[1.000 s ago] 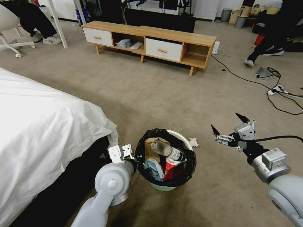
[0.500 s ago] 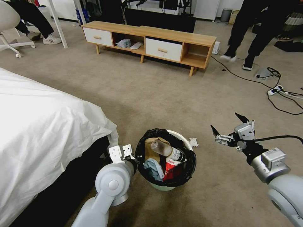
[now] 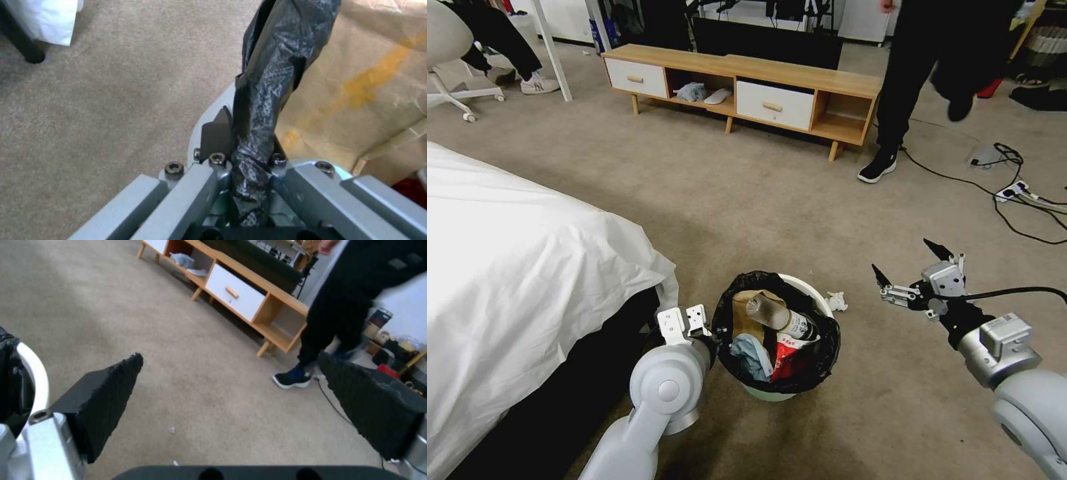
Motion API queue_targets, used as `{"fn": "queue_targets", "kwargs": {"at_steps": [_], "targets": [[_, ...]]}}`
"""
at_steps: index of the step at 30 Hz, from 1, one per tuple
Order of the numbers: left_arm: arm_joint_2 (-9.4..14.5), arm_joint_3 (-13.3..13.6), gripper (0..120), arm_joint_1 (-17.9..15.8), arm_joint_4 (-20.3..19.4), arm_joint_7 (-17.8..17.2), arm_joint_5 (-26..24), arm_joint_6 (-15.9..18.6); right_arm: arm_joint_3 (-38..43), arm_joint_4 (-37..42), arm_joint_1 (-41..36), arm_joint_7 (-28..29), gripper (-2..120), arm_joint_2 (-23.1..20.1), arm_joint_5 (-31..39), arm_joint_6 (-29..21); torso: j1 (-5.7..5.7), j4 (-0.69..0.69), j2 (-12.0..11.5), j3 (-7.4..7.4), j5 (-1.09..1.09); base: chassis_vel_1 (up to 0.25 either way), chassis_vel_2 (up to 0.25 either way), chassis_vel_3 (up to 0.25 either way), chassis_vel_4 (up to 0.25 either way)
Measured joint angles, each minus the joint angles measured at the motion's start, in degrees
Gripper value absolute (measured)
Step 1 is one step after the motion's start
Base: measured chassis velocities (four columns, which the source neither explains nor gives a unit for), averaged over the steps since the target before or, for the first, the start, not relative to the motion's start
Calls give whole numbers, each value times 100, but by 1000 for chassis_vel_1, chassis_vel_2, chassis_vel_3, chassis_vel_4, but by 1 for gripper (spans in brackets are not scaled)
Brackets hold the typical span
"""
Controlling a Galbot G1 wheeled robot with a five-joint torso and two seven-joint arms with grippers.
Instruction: Pick up the trash bin, then pick up the garbage from the floor and place it into the trash bin.
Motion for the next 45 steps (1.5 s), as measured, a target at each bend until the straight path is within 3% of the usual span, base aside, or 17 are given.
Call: {"fn": "queue_targets", "kwargs": {"at_steps": [45], "targets": [[-77, -2, 1, -8, 47, 76, 97, 0, -23, 13, -27, 22, 100, 93, 11, -10, 0, -1, 0, 0, 0, 7, 9, 12, 9]]}}
